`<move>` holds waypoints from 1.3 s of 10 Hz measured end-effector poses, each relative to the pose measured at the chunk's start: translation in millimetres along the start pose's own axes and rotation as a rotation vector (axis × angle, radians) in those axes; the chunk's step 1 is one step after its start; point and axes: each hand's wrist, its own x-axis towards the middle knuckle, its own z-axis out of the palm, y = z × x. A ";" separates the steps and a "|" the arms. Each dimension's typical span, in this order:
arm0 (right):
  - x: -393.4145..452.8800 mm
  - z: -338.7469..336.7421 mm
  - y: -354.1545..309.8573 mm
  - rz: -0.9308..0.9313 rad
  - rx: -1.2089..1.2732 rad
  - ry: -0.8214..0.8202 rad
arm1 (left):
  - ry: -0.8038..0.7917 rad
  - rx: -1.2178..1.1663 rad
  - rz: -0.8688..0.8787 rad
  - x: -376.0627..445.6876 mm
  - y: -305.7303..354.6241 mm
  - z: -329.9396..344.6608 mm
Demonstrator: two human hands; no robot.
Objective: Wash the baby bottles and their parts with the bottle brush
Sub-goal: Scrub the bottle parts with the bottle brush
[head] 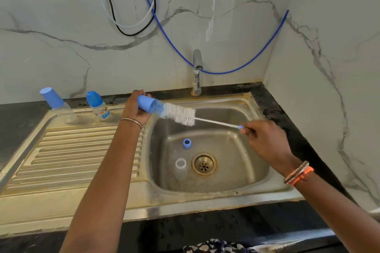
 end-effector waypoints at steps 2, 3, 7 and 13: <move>4.0 -2.4 -6.7 -0.008 0.032 0.094 | -0.020 -0.011 0.006 0.4 -4.9 0.0; 8.0 -16.7 -8.0 0.523 0.829 -0.893 | -0.070 -0.038 0.029 -1.3 -4.1 2.2; 5.9 10.6 0.1 -0.090 -0.175 0.060 | 0.162 0.428 -0.112 0.0 -22.1 -2.2; 12.1 1.0 -14.9 0.446 0.502 -0.616 | 0.154 0.236 -0.069 -2.4 -21.9 -18.1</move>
